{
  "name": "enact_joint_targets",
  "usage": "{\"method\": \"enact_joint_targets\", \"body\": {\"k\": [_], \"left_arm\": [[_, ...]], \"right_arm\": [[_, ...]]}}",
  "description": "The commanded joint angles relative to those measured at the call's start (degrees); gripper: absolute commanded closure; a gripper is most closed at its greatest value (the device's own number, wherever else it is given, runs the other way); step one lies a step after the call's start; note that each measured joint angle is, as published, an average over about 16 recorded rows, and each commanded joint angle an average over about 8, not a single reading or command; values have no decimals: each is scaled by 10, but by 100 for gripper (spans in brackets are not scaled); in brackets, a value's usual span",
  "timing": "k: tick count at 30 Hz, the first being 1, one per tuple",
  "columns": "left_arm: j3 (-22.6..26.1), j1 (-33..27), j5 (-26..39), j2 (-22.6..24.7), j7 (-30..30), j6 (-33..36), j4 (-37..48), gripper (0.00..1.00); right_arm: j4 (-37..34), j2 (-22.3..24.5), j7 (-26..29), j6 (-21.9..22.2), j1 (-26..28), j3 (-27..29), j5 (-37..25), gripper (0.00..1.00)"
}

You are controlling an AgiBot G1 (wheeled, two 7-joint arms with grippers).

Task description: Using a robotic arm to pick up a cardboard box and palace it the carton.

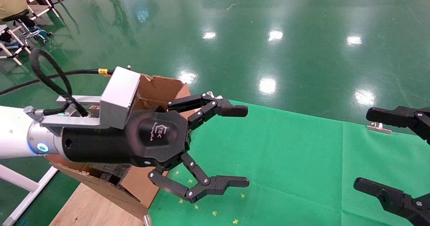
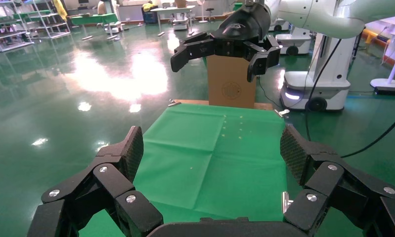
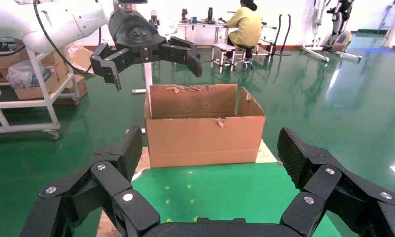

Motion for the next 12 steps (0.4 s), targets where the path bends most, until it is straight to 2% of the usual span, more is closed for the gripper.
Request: {"method": "enact_joint_targets", "body": {"k": [1, 12], "left_arm": [[0, 0, 0, 0, 0, 0, 0, 0], [1, -1, 1, 0, 0, 0, 1, 0]], "right_arm": [[0, 0, 0, 0, 0, 0, 0, 0], [0, 0, 0, 0, 0, 0, 0, 0]]}}
